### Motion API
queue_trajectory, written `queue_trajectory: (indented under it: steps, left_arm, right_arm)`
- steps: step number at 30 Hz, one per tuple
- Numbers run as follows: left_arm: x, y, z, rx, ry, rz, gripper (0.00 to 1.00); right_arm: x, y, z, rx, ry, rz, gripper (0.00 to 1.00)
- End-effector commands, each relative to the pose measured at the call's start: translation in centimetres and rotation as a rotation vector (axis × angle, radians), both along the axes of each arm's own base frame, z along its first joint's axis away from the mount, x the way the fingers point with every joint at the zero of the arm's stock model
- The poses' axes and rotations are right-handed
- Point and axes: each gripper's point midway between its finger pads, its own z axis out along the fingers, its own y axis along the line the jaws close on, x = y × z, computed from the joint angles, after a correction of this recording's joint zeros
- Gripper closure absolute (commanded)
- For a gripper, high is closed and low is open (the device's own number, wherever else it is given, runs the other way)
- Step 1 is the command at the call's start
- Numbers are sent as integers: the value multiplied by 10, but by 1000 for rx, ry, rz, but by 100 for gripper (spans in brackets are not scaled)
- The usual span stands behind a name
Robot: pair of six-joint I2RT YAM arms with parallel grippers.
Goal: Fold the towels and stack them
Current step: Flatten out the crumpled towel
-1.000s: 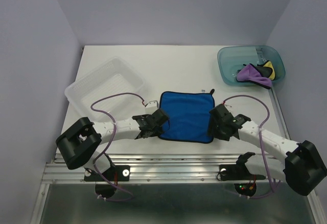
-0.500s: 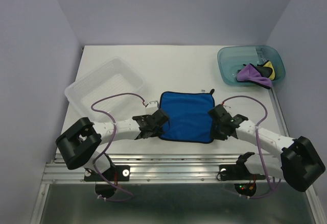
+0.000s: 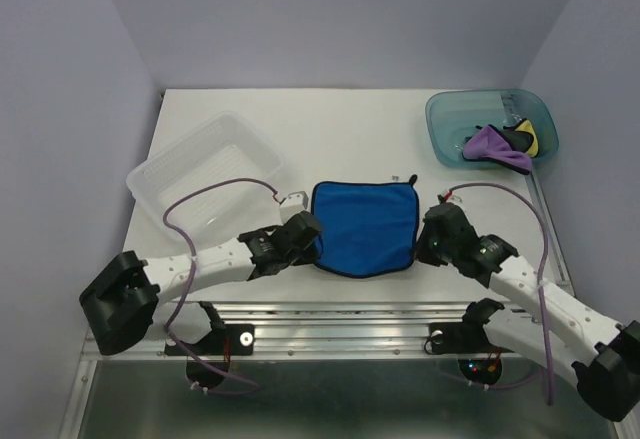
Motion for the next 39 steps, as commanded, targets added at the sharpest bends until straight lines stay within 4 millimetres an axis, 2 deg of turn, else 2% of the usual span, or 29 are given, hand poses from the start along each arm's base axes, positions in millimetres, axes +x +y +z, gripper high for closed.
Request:
queue_trajectory:
  steps: [1,2,5,6,7,9,10,11,12,16,19,22,24,25,27,28,29,30,31,33,34,38,39]
  left_arm:
    - [5,-6,52,-106,-128,-50,100]
    - [3,-9,72,-163,-165,-78,100]
    - [-3,-11,106,-249,-217,-124,100]
    - [-8,-8,127,-296,-248,-137,100]
    - [-10,-9,143,-330,-268,-150,100]
    - [-20,-3,172,-407,-305,-168,100]
    - [-24,-1,182,-437,-317,-177,100]
    - [-29,-2,192,-473,-320,-194,100]
    - [-35,1,205,-518,-339,-204,100]
    - [-47,1,233,-617,-344,-237,100]
    - [-45,1,243,-631,-352,-219,100]
    - [-33,3,239,-596,-343,-143,100]
    - [-14,6,225,-536,-336,-40,100]
    - [-7,6,219,-514,-330,4,100]
    - [9,7,208,-455,-338,75,100]
    - [21,4,197,-411,-320,111,100]
    - [32,6,194,-382,-332,148,100]
    - [44,5,178,-324,-314,182,100]
    - [61,13,178,-307,-317,225,100]
    - [86,8,168,-297,-306,220,100]
    - [103,14,166,-305,-313,237,100]
    - [144,1,161,-296,-328,221,100]
    - [157,4,149,-242,-323,236,100]
  right_arm:
    - [12,14,66,94,-158,60,99]
    - [10,16,80,114,-171,75,99]
    - [2,19,109,167,-217,113,99]
    - [-1,17,116,174,-223,118,99]
    - [-4,18,137,211,-268,131,99]
    - [-11,16,156,239,-298,142,99]
    - [-14,14,165,249,-318,146,99]
    - [-17,10,186,274,-369,144,99]
    - [-22,7,191,274,-373,143,99]
    - [-37,10,217,359,-426,186,99]
    - [-36,7,227,364,-464,175,99]
    - [-26,-1,220,309,-457,119,99]
    - [-10,-9,217,265,-486,52,99]
    - [1,-15,205,212,-480,-3,99]
    - [19,-21,200,173,-507,-76,99]
    - [27,-24,194,148,-511,-115,99]
    - [38,-31,181,84,-504,-165,99]
    - [49,-31,182,72,-528,-195,99]
    - [62,-37,177,4,-525,-238,99]
    - [78,-37,176,-45,-534,-271,99]
    - [85,-37,176,-74,-536,-278,99]
    - [118,-38,161,-157,-518,-315,99]
    - [131,-35,155,-146,-516,-316,99]
